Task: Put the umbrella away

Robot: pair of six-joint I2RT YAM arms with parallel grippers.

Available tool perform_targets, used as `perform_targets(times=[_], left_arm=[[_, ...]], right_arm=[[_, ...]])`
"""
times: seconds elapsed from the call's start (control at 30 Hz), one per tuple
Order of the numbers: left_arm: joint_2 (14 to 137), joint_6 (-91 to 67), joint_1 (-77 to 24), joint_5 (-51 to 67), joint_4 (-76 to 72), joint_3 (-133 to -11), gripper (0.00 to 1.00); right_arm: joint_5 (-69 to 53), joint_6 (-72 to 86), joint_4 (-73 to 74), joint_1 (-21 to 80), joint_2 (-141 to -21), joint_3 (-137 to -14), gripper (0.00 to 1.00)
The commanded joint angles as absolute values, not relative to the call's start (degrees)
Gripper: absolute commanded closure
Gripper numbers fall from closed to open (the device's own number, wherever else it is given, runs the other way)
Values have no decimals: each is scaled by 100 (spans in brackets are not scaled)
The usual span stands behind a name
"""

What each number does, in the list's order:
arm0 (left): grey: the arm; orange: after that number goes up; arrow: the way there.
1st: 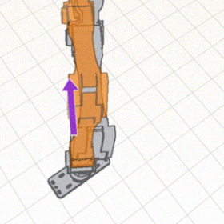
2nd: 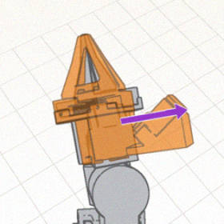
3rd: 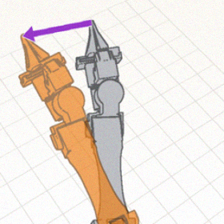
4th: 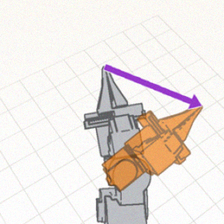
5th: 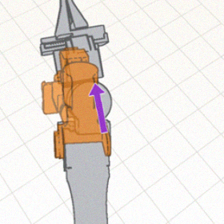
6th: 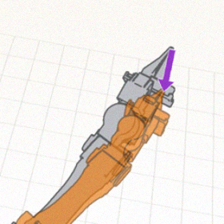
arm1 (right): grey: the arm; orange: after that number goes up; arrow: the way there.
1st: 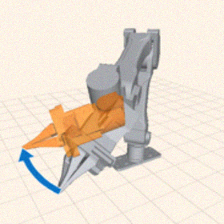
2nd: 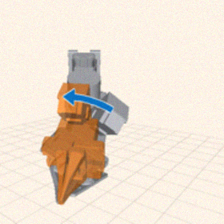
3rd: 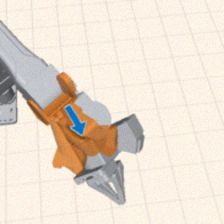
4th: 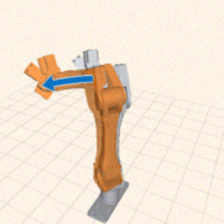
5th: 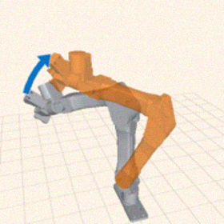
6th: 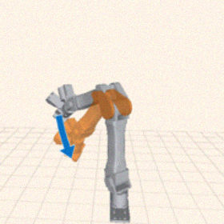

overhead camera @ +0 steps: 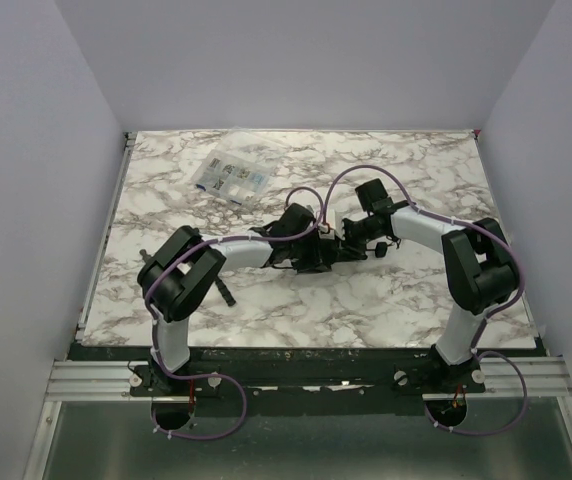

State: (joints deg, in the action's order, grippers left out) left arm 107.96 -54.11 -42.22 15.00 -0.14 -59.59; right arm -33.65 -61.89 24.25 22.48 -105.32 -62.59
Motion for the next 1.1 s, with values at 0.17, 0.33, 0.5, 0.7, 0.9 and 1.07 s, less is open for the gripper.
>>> perform_targets(times=[0.17,0.33,0.5,0.7,0.9,1.07], left_arm=[[11110,-5966,-4192,681,1057,-6176,58],[10791,-5661,-4158,1580,183,-5731,63],[9804,-5245,-4166,2238,-631,-4830,54],[8538,-4759,-4049,1981,-506,-4333,43],[8270,-4553,-3641,1849,-478,-4233,42],[8369,-3998,-3594,1698,61,-4749,42]], right_arm=[[-2096,-6030,2672,2241,-11178,-5827,100],[-2108,-6038,2673,2239,-11152,-5796,100],[-2110,-6043,2675,2237,-11148,-5792,100],[-2189,-6082,2749,2237,-11137,-5827,99],[-2283,-6091,2791,2239,-11080,-5821,96],[-2451,-6141,2913,2240,-10996,-5827,81]])
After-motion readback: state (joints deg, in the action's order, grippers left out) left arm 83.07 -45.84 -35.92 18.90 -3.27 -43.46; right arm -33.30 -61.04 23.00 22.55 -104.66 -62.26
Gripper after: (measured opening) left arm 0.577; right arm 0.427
